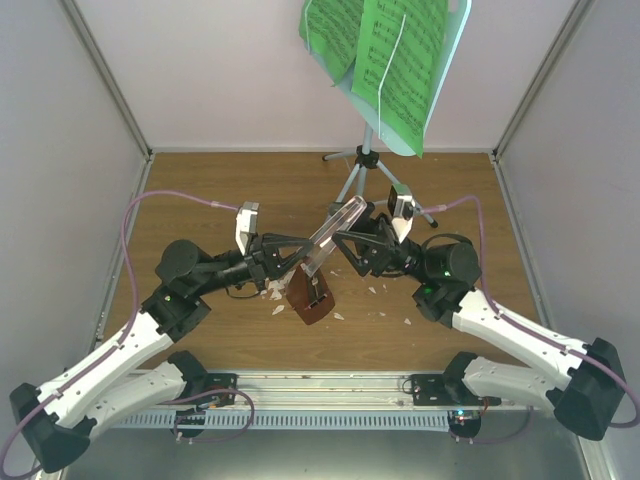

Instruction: Pack up the instrument practice props

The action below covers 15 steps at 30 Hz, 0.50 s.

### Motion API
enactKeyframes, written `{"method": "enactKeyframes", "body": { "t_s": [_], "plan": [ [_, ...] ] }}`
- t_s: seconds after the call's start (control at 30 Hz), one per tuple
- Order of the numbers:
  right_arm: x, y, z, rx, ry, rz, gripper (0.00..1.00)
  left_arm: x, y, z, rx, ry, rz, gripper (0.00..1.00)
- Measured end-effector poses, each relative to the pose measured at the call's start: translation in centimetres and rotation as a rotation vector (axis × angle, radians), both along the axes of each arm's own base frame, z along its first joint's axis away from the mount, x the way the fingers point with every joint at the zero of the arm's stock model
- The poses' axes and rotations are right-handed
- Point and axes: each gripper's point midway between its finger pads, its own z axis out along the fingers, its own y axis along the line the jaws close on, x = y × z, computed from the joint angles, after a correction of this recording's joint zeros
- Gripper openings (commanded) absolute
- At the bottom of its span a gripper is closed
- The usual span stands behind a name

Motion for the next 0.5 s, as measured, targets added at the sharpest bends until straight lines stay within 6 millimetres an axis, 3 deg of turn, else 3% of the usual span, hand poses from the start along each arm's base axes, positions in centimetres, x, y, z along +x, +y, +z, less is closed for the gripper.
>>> {"method": "enactKeyframes", "body": {
  "t_s": [0.5],
  "plan": [
    [-0.29, -0.28, 0.59, 0.028, -0.003, 0.006, 0.59, -0.18, 0.12, 0.28, -0.01, -0.025, 0.001, 0.0]
  ]
}}
